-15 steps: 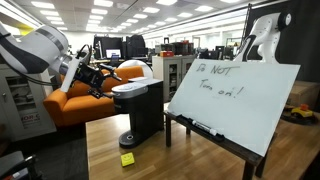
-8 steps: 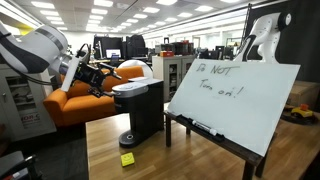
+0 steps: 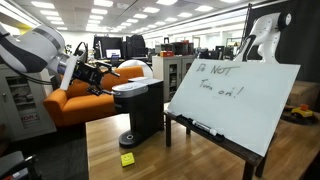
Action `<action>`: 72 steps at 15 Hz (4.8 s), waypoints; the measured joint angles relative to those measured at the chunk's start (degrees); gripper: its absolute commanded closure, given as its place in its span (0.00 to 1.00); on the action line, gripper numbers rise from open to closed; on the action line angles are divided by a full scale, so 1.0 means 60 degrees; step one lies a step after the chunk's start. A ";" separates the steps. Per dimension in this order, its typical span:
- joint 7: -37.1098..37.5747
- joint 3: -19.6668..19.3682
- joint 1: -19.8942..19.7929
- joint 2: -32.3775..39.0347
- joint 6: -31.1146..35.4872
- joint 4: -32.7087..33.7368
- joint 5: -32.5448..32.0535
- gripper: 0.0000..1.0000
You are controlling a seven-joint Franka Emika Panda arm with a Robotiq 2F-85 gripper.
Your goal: Open the water reservoir lid on the Keurig machine
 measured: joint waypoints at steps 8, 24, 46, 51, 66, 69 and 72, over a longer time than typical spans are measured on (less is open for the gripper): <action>0.0000 0.0183 0.0127 0.0000 -0.0483 0.0108 -0.0015 0.00; -0.0027 0.0195 0.0138 -0.0047 -0.1264 0.0339 -0.0083 0.00; -0.0200 0.0113 0.0197 -0.0162 -0.2030 0.1224 -0.1323 0.00; -0.0200 -0.0006 0.0143 0.0110 -0.2028 0.1712 -0.1646 0.00; -0.0178 -0.0279 -0.0243 0.1542 -0.1701 0.3119 -0.2297 0.00; -0.0141 0.0004 -0.0125 0.1513 -0.1308 0.3118 -0.2169 0.00; -0.0130 0.0343 0.0076 0.1440 -0.0955 0.3108 -0.1694 0.00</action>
